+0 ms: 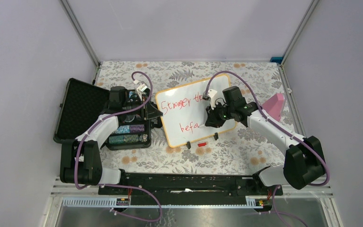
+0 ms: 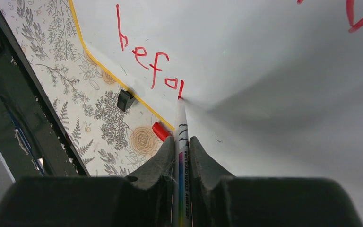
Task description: Write a sentence on the whiteboard
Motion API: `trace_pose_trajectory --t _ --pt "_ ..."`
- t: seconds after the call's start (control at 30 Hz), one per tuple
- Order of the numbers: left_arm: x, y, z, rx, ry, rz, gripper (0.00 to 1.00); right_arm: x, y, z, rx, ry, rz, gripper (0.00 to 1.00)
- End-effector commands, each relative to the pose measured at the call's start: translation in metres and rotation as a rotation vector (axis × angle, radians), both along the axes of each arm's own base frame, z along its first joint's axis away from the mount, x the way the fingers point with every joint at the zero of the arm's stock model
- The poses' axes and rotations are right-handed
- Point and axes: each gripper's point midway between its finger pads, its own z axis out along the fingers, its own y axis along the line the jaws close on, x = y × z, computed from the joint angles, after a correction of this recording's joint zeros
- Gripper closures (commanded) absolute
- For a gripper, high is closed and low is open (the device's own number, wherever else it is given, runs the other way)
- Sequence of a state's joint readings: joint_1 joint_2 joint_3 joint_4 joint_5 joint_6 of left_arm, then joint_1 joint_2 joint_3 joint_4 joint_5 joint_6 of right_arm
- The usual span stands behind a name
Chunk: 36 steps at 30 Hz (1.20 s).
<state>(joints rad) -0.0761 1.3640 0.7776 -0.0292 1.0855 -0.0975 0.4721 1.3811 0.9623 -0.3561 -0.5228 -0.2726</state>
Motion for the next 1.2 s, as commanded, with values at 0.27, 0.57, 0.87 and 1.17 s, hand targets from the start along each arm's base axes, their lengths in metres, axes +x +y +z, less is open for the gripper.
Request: trace_pose_trajectory --t 0.27,0.57,0.87,1.17 --pt "0.009 0.002 0.003 0.034 -0.077 -0.001 1.0 0.012 -0.001 0.007 0.001 -0.048 -0.013 1.0" --pt "0.008 0.002 0.003 0.034 -0.08 -0.002 1.0 0.017 0.003 0.015 0.019 -0.051 -0.018 1.0" --pt "0.007 0.002 0.003 0.034 -0.078 -0.002 1.0 0.023 0.003 0.019 0.02 -0.066 -0.034 1.0" --pt "0.008 0.002 0.003 0.034 -0.079 -0.003 1.0 0.028 0.001 0.024 0.028 -0.072 -0.051 1.0"
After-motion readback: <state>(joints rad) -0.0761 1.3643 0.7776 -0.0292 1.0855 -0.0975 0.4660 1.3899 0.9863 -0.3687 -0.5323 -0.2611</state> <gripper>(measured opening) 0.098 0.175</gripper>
